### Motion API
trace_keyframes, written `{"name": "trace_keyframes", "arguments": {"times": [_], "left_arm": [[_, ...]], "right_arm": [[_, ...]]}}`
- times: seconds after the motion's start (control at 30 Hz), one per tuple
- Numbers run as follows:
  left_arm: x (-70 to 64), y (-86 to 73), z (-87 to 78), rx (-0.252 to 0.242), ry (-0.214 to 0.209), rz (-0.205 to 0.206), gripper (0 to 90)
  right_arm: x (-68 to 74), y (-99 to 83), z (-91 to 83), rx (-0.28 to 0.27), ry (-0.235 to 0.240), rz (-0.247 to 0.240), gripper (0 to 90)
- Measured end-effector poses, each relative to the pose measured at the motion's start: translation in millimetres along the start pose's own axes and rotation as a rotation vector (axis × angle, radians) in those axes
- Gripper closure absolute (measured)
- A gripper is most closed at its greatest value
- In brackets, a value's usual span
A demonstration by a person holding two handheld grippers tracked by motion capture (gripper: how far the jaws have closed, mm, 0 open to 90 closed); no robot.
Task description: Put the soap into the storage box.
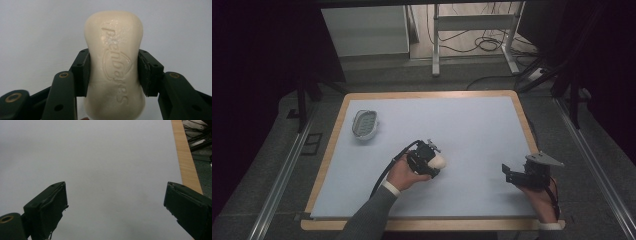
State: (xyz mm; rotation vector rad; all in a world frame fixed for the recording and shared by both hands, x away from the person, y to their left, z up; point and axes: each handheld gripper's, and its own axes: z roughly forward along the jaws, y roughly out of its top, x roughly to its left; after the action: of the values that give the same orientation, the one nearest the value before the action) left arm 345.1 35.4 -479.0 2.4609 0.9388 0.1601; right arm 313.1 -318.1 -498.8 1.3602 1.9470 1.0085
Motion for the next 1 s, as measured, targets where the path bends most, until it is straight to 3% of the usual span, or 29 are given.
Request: {"name": "trace_keyframes", "arguments": {"times": [0.47,1.0], "left_arm": [[5.3,-3.9,-10.2,-0.027,-0.015,-0.008,49.6],[16.0,-9.1,-22.0,-0.062,0.014,-0.023,49.6]], "right_arm": [[-1.0,-0.9,1.0,0.006,0.0,-0.002,4.7],[-0.4,-2.5,3.8,0.016,0.002,-0.006,4.7]]}}
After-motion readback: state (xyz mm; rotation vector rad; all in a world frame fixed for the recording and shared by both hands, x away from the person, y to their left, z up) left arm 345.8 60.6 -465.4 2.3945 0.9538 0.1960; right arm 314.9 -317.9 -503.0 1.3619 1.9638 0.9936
